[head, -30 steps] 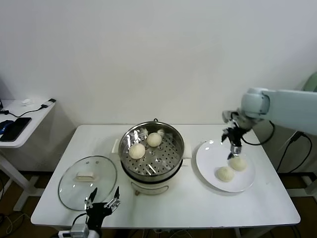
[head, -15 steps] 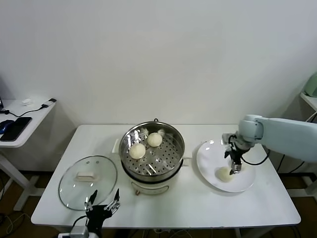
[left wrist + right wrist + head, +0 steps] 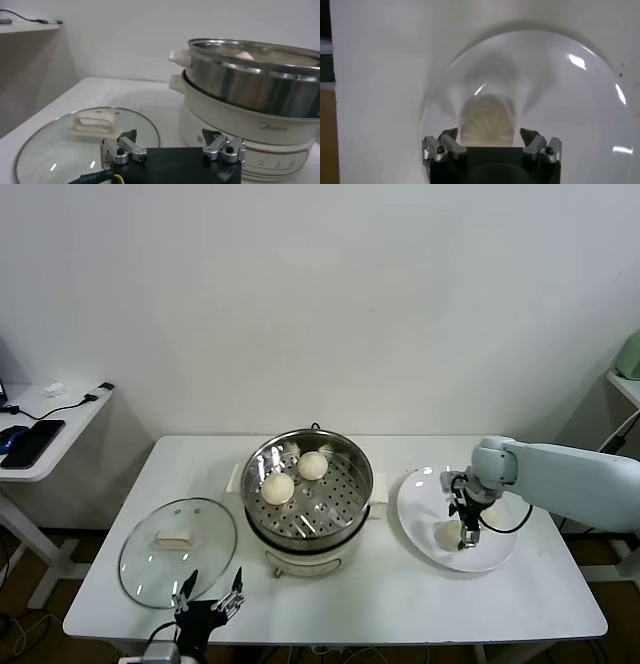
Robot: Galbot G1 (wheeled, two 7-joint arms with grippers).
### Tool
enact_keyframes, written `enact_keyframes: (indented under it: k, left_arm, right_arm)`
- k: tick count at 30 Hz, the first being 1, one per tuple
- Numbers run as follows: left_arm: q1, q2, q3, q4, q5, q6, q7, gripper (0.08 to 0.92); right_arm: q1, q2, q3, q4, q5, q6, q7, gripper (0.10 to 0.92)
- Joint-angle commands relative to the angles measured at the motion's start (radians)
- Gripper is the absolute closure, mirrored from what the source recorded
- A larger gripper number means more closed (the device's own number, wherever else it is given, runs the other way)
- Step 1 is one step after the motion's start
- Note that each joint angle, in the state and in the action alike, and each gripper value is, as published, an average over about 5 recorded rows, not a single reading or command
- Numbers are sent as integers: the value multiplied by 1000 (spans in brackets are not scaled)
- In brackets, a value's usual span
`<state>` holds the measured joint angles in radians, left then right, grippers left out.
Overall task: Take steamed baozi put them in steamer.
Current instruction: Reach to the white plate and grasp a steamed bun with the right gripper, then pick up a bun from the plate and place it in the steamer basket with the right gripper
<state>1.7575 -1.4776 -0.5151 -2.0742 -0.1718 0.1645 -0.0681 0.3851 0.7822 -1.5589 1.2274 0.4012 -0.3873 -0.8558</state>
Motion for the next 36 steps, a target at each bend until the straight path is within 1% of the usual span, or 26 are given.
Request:
enact_keyframes:
  k: [1, 4, 9, 15, 20, 24, 28, 32, 36]
  left_arm:
    - [0, 2, 5, 1, 3, 0, 0, 177]
    - [0, 2, 8, 3, 4, 0, 0, 177]
    - [2, 2, 10, 1, 5, 0, 0, 177]
    - [3, -1, 15, -5, 6, 2, -1, 177]
    - [1, -3, 23, -11, 9, 5, -1, 177]
    - [0, -1, 27, -16, 10, 8, -1, 177]
    - [-1, 3, 28, -19, 10, 10, -1, 177]
    - [-4, 6, 29, -21, 10, 16, 0, 177]
    - [-11, 6, 32, -24, 10, 21, 0, 177]
  right_arm:
    - [-30, 1, 24, -11, -17, -5, 6, 205]
    - [-38, -2, 35, -12, -17, -6, 9, 239]
    - [-39, -12, 42, -1, -24, -5, 3, 341]
    - [42, -41, 30, 31, -34, 12, -21, 363]
    - [247, -26, -36, 41, -7, 70, -90, 364]
    - [468, 48, -134, 44, 68, 138, -164, 364]
    - [612, 138, -144, 57, 130, 197, -219, 362]
    - [707, 244, -87, 78, 141, 288, -256, 359]
    - [722, 360, -30, 117, 136, 433, -270, 356]
